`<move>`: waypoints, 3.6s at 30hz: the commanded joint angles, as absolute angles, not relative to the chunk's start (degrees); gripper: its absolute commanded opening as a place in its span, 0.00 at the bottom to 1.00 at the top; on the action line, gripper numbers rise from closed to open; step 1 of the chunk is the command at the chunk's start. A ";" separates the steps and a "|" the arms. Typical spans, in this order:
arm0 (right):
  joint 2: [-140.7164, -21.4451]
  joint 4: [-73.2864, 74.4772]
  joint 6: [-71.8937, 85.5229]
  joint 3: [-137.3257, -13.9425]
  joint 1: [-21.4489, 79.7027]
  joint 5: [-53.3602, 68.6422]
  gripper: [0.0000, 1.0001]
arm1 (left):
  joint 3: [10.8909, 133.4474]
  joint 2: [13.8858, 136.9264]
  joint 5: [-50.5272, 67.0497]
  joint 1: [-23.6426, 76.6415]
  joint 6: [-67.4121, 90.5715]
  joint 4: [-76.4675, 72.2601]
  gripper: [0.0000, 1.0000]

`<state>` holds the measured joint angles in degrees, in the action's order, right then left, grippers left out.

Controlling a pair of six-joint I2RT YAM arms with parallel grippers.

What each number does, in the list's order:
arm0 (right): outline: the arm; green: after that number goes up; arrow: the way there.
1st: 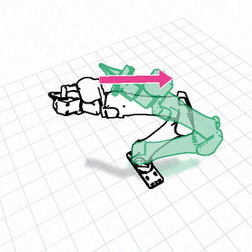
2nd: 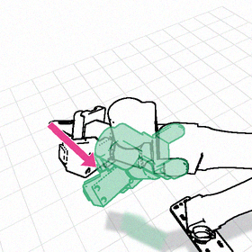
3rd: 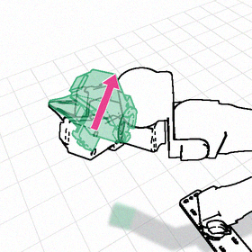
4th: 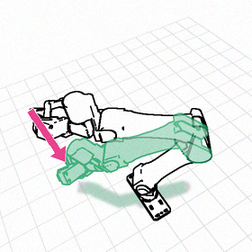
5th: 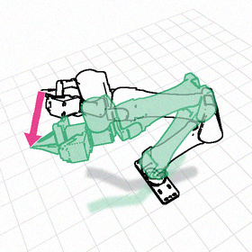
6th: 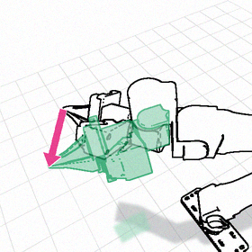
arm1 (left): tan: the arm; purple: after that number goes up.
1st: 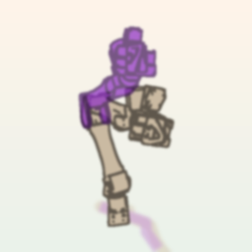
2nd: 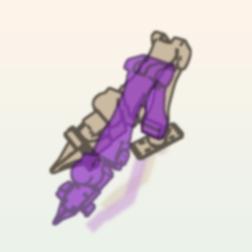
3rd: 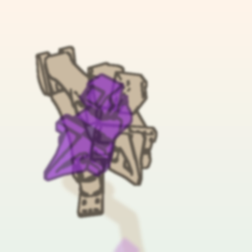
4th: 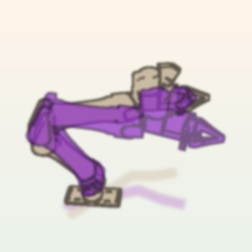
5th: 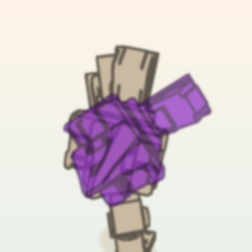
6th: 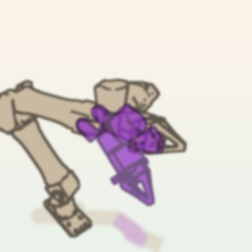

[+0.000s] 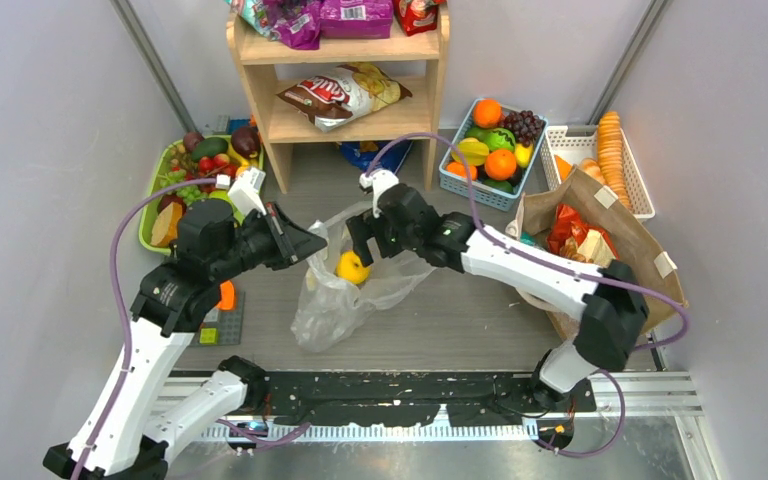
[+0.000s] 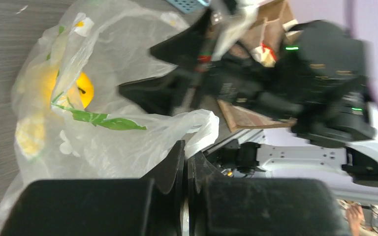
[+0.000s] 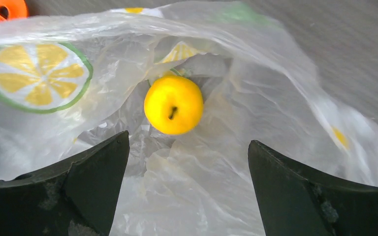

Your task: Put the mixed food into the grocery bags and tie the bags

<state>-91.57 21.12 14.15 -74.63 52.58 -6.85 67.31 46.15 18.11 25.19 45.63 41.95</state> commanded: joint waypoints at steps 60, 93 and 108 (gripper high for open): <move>-71.64 33.65 5.51 -87.70 37.63 -8.17 0.05 | 91.20 51.86 -22.23 24.35 20.05 53.65 0.00; -85.29 20.96 20.54 -90.90 5.01 25.96 0.88 | 71.96 52.64 -25.87 23.99 17.42 35.23 0.00; -79.25 23.16 19.75 -90.54 3.25 29.17 0.87 | 71.63 54.12 -28.07 24.01 16.64 36.80 0.00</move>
<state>-81.95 20.95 21.21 -87.29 4.34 36.47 71.94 54.78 -27.22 24.25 17.08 39.29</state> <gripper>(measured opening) 0.871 0.024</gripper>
